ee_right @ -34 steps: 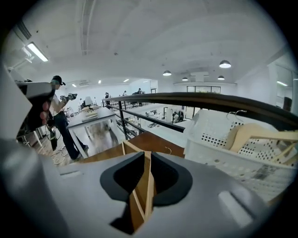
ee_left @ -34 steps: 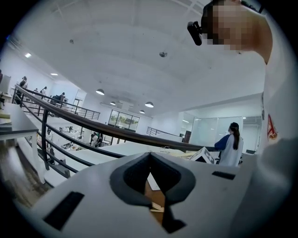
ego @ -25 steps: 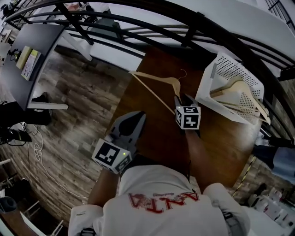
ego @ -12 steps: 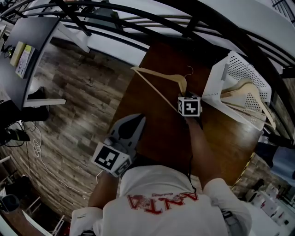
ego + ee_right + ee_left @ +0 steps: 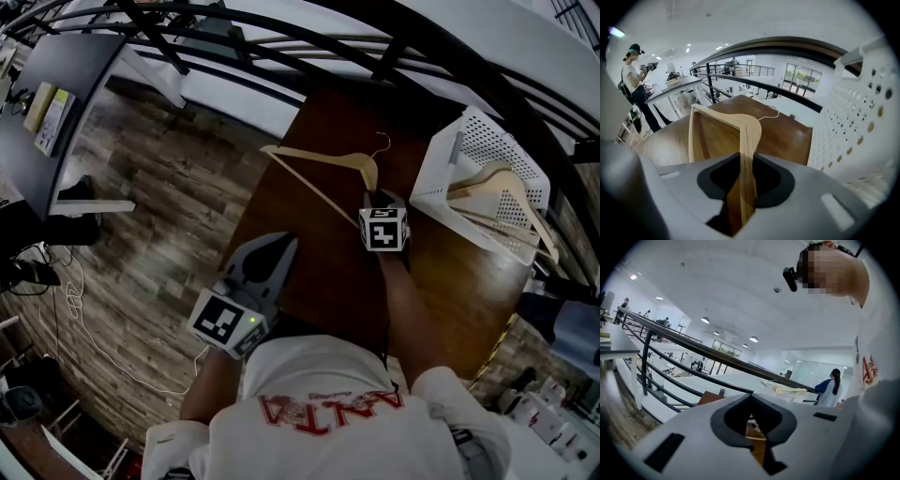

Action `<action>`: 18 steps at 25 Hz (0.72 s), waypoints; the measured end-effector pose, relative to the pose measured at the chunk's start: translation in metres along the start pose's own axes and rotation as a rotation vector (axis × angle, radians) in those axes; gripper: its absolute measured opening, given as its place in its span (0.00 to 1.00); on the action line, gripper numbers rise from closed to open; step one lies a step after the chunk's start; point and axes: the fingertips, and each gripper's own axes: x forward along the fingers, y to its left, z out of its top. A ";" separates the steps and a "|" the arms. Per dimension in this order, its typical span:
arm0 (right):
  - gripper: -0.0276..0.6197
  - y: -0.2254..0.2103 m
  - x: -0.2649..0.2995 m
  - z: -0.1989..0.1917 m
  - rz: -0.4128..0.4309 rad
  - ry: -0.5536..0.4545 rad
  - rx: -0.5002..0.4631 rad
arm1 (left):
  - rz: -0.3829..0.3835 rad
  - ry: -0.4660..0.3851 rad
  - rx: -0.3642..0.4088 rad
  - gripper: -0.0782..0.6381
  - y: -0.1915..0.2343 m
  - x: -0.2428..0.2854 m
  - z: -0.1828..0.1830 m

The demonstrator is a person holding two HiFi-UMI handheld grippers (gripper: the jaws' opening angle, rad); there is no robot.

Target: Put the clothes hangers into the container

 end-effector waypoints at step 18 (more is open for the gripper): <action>0.18 -0.005 -0.196 0.039 -0.021 -0.406 -0.081 | -0.064 -0.058 0.107 0.12 -0.083 0.002 0.027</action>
